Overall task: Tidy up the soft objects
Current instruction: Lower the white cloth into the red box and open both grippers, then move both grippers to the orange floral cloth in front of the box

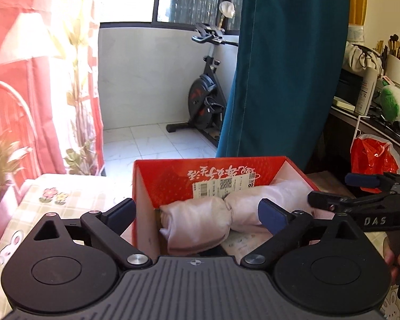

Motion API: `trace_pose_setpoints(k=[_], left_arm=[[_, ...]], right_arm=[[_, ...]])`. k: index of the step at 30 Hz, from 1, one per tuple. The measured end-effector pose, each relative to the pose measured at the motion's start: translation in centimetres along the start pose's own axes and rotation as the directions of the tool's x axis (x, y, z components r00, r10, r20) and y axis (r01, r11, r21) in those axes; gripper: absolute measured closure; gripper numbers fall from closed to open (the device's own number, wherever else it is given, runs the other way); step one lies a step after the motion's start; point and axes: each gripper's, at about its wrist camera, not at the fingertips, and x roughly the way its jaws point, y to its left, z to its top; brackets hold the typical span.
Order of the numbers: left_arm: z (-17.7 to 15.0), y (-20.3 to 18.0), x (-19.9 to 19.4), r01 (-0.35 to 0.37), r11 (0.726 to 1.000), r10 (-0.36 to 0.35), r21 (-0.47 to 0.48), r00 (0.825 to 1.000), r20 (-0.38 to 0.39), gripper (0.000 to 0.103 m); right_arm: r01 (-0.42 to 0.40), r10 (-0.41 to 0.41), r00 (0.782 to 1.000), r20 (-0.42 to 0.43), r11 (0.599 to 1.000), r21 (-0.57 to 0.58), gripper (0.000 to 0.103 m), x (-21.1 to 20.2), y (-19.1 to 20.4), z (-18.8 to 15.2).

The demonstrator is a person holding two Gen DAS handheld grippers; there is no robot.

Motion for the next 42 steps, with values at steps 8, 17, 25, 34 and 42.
trace_pose_setpoints(k=[8, 17, 25, 34, 42], left_arm=[[-3.7, -1.3, -4.6, -0.050, 0.999, 0.050, 0.013, 0.999, 0.015, 0.000], [-9.4, -2.4, -8.2, -0.042, 0.999, 0.042, -0.032, 0.999, -0.020, 0.000], [-13.5, -2.5, -9.1, -0.030, 0.998, 0.027, -0.049, 0.997, -0.067, 0.000], [-16.6, -3.7, -8.0, 0.028, 1.000, -0.030, -0.013, 0.991, -0.131, 0.032], [-17.7, -2.2, -6.8, 0.049, 0.993, -0.067, -0.111, 0.984, -0.167, 0.044]], right_arm=[[-0.032, 0.029, 0.997, 0.068, 0.998, 0.052, 0.000, -4.9, -0.1, -3.2], [-0.091, 0.083, 0.994, 0.075, 0.990, 0.111, 0.000, -9.2, 0.5, -8.9], [-0.056, 0.057, 0.998, 0.000, 0.990, 0.126, 0.000, -10.5, 1.6, -14.4], [-0.053, 0.055, 0.997, -0.051, 0.997, 0.051, 0.015, -10.5, 3.2, -17.6], [-0.087, 0.087, 0.993, -0.083, 0.996, 0.002, 0.042, -9.7, 4.0, -18.8]])
